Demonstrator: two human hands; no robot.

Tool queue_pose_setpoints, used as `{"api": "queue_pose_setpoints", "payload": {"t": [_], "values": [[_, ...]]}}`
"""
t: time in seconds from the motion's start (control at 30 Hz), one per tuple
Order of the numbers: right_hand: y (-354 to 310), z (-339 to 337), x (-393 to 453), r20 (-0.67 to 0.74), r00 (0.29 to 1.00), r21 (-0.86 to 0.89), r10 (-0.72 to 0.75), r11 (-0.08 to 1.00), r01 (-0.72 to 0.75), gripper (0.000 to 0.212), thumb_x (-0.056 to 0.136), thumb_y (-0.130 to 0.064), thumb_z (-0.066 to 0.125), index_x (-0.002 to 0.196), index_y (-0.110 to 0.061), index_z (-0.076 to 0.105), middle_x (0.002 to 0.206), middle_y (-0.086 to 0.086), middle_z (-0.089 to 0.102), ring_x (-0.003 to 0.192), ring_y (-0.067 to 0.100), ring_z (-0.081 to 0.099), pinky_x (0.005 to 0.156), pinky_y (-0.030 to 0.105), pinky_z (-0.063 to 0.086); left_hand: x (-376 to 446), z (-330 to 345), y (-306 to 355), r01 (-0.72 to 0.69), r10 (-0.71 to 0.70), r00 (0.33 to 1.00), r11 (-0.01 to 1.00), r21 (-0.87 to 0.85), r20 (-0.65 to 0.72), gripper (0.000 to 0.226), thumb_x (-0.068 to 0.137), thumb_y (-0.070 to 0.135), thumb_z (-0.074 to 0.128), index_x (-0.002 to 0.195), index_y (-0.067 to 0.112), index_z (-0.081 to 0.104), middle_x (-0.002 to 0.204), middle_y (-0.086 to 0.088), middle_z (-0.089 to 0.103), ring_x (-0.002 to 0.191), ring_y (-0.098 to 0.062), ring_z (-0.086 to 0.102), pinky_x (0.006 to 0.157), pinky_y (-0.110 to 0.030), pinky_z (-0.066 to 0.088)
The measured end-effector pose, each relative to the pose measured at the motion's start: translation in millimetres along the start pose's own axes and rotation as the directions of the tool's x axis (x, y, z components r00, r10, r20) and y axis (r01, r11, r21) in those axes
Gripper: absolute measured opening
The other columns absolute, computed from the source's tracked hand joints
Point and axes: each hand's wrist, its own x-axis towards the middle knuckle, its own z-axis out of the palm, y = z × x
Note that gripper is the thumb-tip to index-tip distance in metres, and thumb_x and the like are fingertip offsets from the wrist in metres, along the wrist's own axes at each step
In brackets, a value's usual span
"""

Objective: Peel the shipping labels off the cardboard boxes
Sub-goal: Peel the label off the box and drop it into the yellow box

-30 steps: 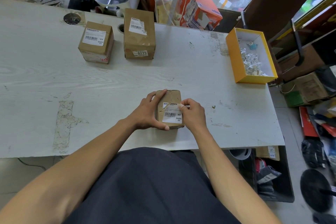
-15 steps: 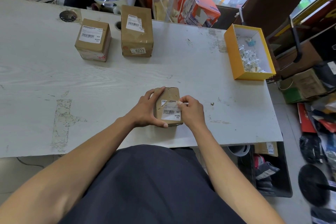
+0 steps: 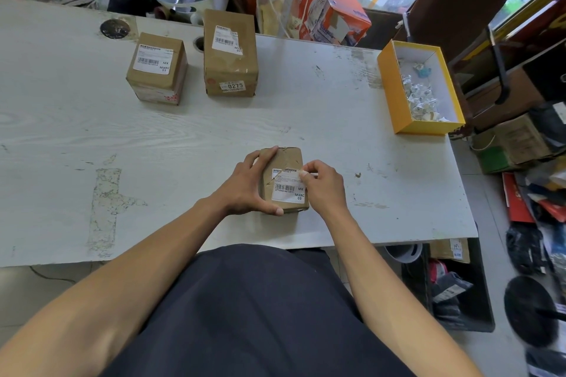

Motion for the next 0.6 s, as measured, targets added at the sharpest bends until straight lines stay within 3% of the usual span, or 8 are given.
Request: {"api": "queue_pose_setpoints", "payload": {"t": [0.47,0.6], "values": [[-1.6,-1.9,0.2,0.010,1.000,-0.009,0.003,1.000,-0.003,0.010,0.092,-0.023,0.057,0.082,-0.022,0.061,0.089,-0.003,0.067,0.082,0.018,0.062,0.071,0.032,0.047,-0.3,0.1,1.3,-0.002,0.002,1.000,1.000,0.007,0.006,0.138,0.043,0.071,0.082,0.152,0.049,0.002,0.157,0.009,0.013,0.141,-0.027,0.025,0.116,-0.048,0.028],[-2.8,-3.2,3.3,0.023,1.000,0.042,0.004,0.999,-0.005,0.011,0.092,-0.023,0.057,0.082,-0.022,0.062,0.087,-0.006,0.066,0.085,0.018,0.064,0.078,0.039,0.054,0.0,0.4,0.5,-0.002,0.002,1.000,1.000,0.000,0.001,0.138,0.041,0.073,0.081,0.151,0.051,0.002,0.157,0.009,0.013,0.142,-0.026,0.025,0.117,-0.050,0.028]]}}
